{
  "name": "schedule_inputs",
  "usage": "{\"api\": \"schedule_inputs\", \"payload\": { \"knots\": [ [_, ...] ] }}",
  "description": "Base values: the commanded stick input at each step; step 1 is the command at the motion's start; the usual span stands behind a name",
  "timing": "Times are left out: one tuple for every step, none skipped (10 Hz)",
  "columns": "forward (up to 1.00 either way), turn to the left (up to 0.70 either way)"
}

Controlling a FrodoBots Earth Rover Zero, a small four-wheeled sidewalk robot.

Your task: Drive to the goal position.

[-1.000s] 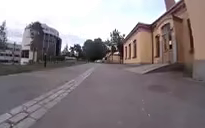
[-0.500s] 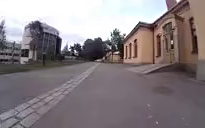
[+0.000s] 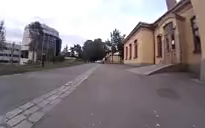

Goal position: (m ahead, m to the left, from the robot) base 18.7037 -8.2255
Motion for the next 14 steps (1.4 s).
{"api": "schedule_inputs", "payload": {
  "knots": [
    [0.45, 0.00],
    [0.45, 0.00],
    [0.45, 0.00],
    [0.45, 0.00],
    [0.45, 0.00],
    [0.45, 0.00],
    [0.45, 0.00],
    [0.45, 0.00],
    [0.45, 0.00],
    [0.45, 0.00],
    [0.45, 0.00],
    [0.45, 0.00],
    [0.45, 0.00],
    [0.45, 0.00]
  ]
}}
